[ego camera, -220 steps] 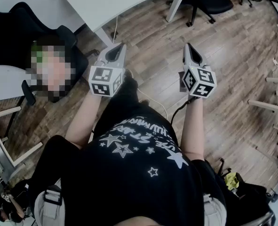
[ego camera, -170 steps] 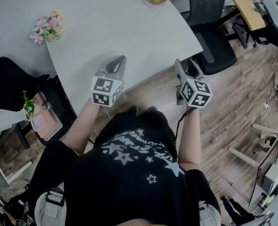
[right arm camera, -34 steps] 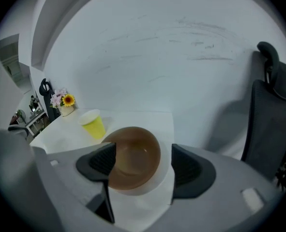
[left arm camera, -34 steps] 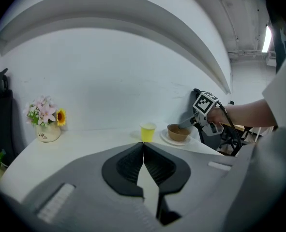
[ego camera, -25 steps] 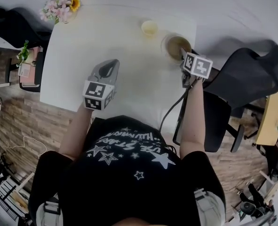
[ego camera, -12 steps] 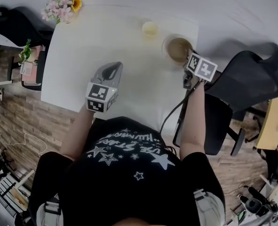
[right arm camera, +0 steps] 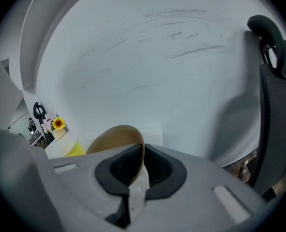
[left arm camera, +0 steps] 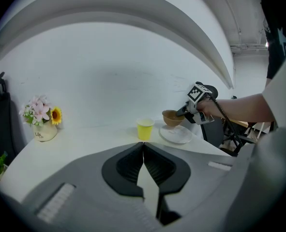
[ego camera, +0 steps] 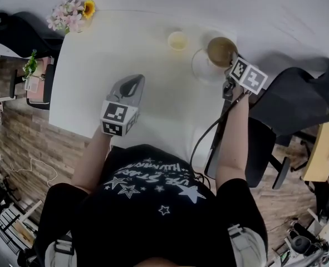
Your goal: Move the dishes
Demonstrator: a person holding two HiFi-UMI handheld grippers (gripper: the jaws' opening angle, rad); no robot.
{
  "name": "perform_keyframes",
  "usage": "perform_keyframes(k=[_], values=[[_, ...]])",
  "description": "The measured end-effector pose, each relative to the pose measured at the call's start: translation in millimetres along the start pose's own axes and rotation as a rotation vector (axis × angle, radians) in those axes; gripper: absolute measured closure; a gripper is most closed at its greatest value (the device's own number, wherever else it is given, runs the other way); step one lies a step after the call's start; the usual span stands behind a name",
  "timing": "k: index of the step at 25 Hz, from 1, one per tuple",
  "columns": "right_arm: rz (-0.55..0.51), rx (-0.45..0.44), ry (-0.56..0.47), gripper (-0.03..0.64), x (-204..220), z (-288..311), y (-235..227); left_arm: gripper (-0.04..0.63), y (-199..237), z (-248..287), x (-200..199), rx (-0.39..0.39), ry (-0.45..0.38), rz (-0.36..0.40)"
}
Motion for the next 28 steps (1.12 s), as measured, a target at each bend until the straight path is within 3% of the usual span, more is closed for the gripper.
perform_keyframes(k=[9,21,26,28], values=[[0.071,0.044,-0.023,0.597,-25.4,39.1,-20.2,0.583,9.6,15.6,-0.1,-0.004,0.023,-0.004],[0.047,0.079,0.006,0.589,-25.5,64.0,-21.7,0.583,14.8,21.0,11.8,-0.006,0.056,-0.027],[0.019,0.086,-0.004,0.538,-27.3,64.4,-20.1,0.583,15.8,20.1,12.2,-0.003,0.054,-0.029],[0.015,0.086,-0.012,0.488,-28.9,62.6,-18.3,0.583,17.3,18.4,10.7,-0.005,0.047,-0.027]])
Point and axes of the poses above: the fingertips, and each gripper's own axes: z forward along the fingers, y to its left, x out of its underside, the point moved 5 cm from there along -z, backward along the fingers, and after that the axes turned 5 degrees about z, right-handed, at the moved point
